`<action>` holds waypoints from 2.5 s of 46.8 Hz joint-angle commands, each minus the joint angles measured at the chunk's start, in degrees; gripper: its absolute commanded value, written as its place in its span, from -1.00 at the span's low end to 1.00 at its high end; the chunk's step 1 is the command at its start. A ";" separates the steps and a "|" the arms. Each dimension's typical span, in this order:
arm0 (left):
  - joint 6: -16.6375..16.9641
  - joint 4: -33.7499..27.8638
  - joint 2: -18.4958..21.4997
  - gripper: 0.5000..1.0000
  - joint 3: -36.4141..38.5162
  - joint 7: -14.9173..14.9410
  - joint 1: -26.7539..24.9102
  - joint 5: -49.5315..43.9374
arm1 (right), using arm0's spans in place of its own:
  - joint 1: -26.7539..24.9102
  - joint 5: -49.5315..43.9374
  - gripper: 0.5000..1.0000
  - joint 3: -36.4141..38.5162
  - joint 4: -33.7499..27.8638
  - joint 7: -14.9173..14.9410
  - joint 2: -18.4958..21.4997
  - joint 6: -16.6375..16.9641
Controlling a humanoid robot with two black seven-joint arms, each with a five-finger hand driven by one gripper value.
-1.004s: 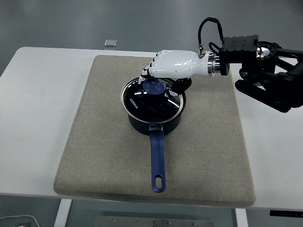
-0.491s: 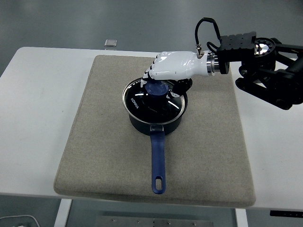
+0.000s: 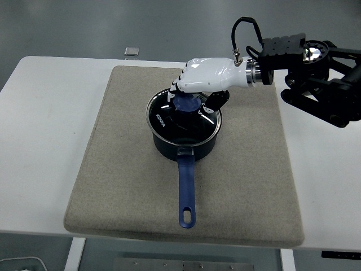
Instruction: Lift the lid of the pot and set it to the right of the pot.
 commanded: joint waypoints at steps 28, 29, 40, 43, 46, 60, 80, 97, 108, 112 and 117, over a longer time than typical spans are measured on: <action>0.00 0.00 0.00 1.00 0.00 0.02 0.00 0.00 | 2.36 0.12 -1.00 0.05 -1.40 -0.01 -0.01 0.07; 0.00 0.00 0.00 1.00 0.00 0.02 0.00 0.00 | 2.36 0.12 -1.00 0.05 -1.83 -0.01 -0.01 0.07; 0.00 0.00 0.00 1.00 0.00 -0.07 0.00 0.00 | 2.97 0.91 -1.00 0.14 -7.81 -0.01 0.08 0.24; 0.00 0.00 0.00 1.00 0.00 0.02 0.00 0.08 | 3.33 1.00 -1.00 0.14 -9.66 -0.01 0.08 0.24; 0.00 0.00 0.00 1.00 0.00 0.02 0.00 0.00 | 3.41 1.00 -1.00 0.22 -11.94 -0.01 0.34 0.24; 0.00 0.00 0.00 1.00 0.00 -0.07 0.00 0.00 | 3.24 0.73 -1.00 -0.04 -19.41 -0.01 0.87 -0.19; 0.00 0.00 0.00 1.00 0.00 0.02 0.00 0.08 | 2.19 0.82 -1.00 -7.42 -25.57 -0.01 0.26 -2.22; 0.00 0.00 0.00 1.00 0.00 -0.07 0.00 0.00 | 0.16 0.82 -1.00 -9.71 -26.36 -0.01 -0.10 -2.30; 0.00 0.00 0.00 1.00 0.00 -0.07 0.00 0.00 | -1.86 0.82 -1.00 -11.20 -26.10 -0.01 0.17 -3.27; 0.00 0.00 0.00 1.00 0.00 -0.07 0.09 0.00 | -3.00 0.82 -1.00 -11.29 -26.10 -0.01 0.17 -3.36; 0.00 0.00 0.00 1.00 0.00 -0.07 0.00 0.00 | -3.79 0.82 -1.00 -11.20 -26.10 -0.01 0.08 -3.36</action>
